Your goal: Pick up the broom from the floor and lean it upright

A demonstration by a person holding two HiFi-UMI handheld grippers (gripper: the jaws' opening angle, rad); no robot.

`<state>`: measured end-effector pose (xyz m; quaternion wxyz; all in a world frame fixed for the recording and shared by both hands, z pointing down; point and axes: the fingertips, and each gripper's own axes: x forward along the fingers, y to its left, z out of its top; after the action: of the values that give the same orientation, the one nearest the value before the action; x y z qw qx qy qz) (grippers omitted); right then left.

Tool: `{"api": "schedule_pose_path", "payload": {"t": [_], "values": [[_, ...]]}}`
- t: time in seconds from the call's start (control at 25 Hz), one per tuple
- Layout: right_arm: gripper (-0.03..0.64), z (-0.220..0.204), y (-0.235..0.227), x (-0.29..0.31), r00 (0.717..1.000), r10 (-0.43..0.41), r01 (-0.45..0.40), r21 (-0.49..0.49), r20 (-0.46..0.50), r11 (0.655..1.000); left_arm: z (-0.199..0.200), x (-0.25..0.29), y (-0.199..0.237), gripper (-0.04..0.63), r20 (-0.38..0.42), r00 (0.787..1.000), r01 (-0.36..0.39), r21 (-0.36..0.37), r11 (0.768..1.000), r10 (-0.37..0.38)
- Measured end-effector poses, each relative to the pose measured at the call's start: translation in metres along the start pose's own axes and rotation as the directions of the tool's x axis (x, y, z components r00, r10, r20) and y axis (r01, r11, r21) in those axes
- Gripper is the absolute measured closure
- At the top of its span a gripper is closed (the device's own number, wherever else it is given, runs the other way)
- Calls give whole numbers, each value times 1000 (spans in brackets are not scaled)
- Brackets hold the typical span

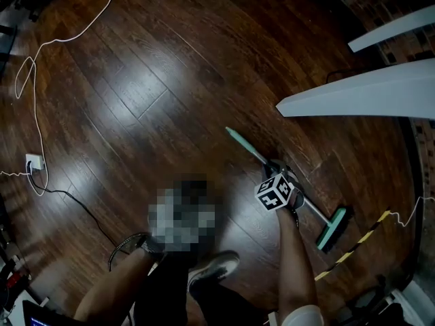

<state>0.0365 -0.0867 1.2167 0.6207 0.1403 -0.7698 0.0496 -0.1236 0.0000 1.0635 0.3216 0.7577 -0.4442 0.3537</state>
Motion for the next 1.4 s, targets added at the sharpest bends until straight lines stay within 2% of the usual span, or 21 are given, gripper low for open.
{"api": "schedule_pose_path", "payload": {"t": [0.16,0.28,0.44,0.6,0.76,1.08,1.4], "values": [[526,4,-4,-32,999,-31,31,8,19,999,10,-21,-14,596,-9,1000,18,-1,1000,-18],[526,5,-13,-59,998,-54,53,30,29,998,28,-36,-28,596,-7,999,35,30,999,-34],[526,5,-20,-95,997,-66,64,35,44,997,62,-55,-43,597,8,999,48,72,996,-48],[526,6,-35,-135,991,-113,109,71,68,992,100,-73,-59,596,35,997,62,109,992,-66],[526,0,-52,-177,983,-159,149,113,87,982,133,-92,-69,596,60,996,60,104,993,-67],[528,-22,-94,-251,964,-257,235,222,74,946,202,-128,-77,597,130,987,78,106,991,-92],[529,-47,-131,-312,946,-318,277,354,61,893,281,-144,-85,597,180,974,99,190,977,-134]]}}
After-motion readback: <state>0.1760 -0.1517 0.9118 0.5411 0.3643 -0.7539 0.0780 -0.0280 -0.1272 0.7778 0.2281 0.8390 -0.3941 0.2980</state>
